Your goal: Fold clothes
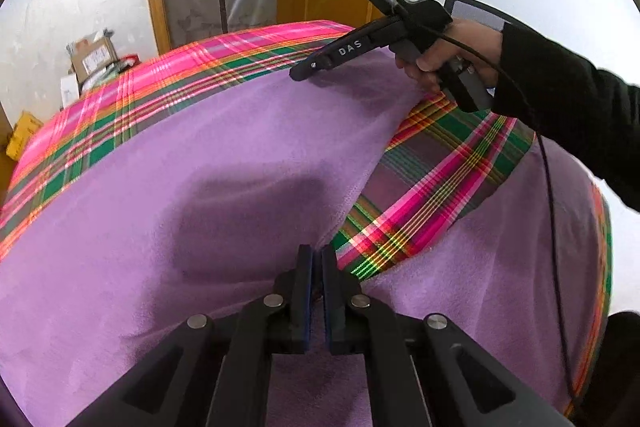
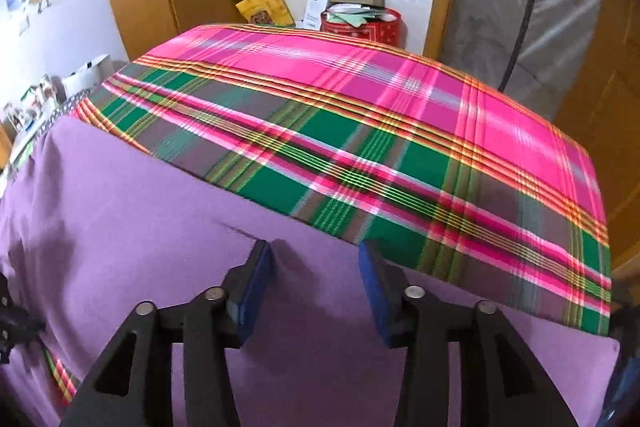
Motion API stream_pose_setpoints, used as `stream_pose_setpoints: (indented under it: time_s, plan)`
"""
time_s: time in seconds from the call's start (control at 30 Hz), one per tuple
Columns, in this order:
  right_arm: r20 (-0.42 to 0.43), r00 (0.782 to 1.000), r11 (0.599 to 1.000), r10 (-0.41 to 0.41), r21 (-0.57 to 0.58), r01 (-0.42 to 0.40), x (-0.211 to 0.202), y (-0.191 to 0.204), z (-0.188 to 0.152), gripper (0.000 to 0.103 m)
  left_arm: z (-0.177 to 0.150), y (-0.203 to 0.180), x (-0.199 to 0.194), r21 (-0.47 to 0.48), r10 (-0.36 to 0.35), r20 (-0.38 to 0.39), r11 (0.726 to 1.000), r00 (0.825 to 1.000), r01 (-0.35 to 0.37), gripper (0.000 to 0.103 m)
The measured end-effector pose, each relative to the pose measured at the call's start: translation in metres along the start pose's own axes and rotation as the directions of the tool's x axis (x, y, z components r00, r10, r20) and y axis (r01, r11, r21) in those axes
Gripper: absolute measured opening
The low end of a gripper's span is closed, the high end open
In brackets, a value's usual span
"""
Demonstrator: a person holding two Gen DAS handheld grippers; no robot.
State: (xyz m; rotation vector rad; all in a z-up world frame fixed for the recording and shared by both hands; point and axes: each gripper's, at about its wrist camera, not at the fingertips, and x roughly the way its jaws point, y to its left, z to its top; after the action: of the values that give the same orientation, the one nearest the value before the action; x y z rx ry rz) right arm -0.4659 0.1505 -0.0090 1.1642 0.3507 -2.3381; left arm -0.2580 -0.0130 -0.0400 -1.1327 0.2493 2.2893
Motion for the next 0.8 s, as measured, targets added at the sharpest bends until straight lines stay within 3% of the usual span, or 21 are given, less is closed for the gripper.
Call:
stream_pose_setpoints:
  time_s: [0.1, 0.27, 0.4, 0.57, 0.8]
  plan:
    - [0.006, 1.0, 1.0, -0.022, 0.013, 0.022, -0.012, 0.0, -0.002, 0.049, 0.003, 0.006, -0.007, -0.052, -0.034, -0.003, 0.998, 0.999, 0.033, 0.005]
    - [0.08, 0.993, 0.995, 0.092, 0.022, -0.094, -0.061, 0.018, -0.029, 0.05, -0.003, 0.012, -0.034, -0.112, -0.053, 0.064, 0.992, 0.997, 0.06, 0.005]
    - [0.078, 0.987, 0.989, 0.14, -0.062, -0.135, -0.079, 0.054, -0.058, 0.05, -0.013, 0.028, -0.049, -0.194, 0.03, 0.097, 0.981, 0.995, -0.011, 0.005]
    - [0.054, 0.989, 0.983, 0.14, -0.128, -0.132, -0.081, 0.084, -0.082, 0.043, -0.025, 0.057, -0.047, -0.313, 0.113, 0.059, 0.946, 0.992, -0.089, 0.005]
    - [0.108, 0.986, 0.986, 0.125, -0.126, -0.111, -0.08, 0.08, -0.051, 0.042, -0.029, 0.064, -0.037, -0.363, 0.143, 0.029, 0.924, 0.989, -0.123, 0.005]
